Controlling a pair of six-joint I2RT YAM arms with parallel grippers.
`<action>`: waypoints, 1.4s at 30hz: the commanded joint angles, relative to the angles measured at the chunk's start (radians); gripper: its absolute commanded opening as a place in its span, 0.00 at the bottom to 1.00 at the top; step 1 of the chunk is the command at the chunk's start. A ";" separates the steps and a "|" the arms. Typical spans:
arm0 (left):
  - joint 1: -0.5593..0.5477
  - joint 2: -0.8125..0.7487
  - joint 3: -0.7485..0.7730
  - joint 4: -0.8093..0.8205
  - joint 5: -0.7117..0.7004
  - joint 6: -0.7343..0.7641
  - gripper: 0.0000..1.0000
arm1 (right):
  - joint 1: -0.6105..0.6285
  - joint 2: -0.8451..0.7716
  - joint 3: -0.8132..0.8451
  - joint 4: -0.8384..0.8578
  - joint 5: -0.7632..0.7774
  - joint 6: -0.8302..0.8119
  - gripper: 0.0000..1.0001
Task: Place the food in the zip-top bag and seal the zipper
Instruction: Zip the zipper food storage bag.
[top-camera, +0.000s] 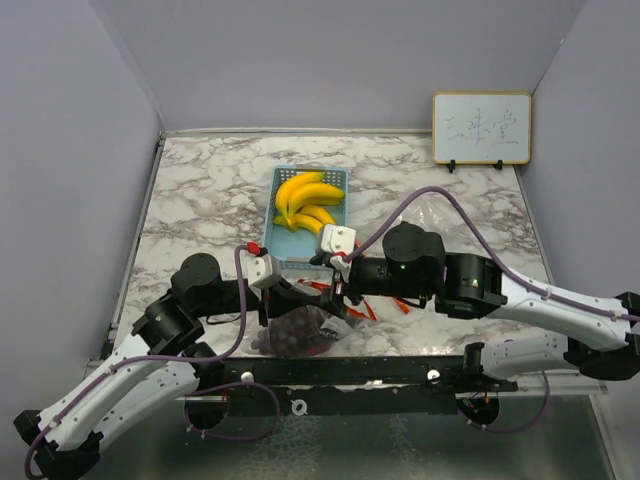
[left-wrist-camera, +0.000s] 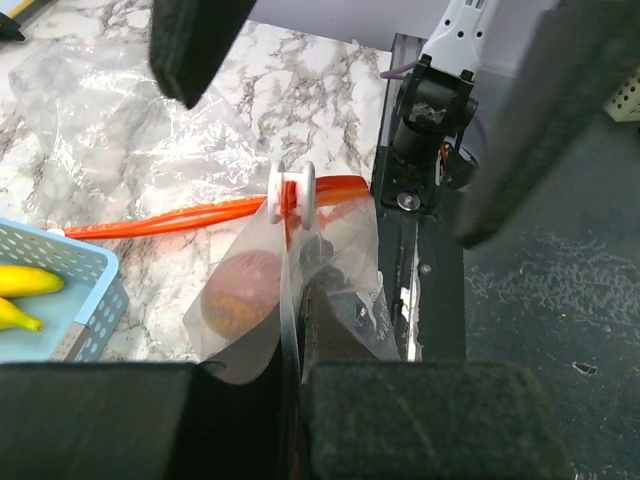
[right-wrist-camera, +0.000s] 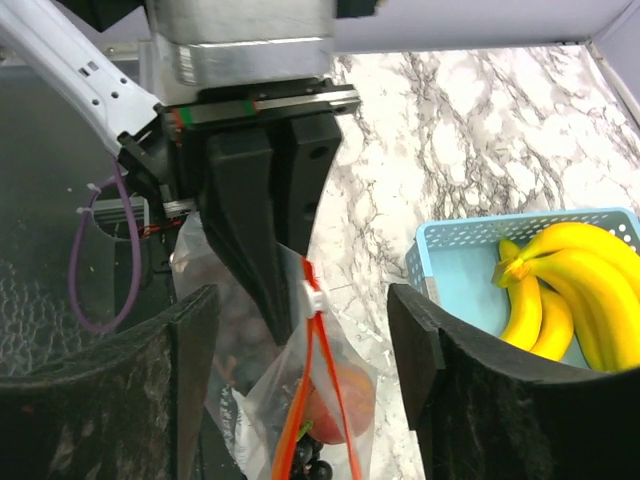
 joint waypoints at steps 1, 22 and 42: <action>0.001 -0.026 0.026 0.089 0.037 -0.007 0.00 | -0.071 0.002 0.009 0.035 -0.124 0.002 0.64; 0.001 -0.038 0.020 0.090 0.026 -0.002 0.00 | -0.168 0.047 0.002 0.061 -0.399 0.034 0.39; 0.001 -0.105 0.044 0.049 -0.081 0.010 0.00 | -0.183 0.021 -0.033 0.008 -0.336 0.052 0.02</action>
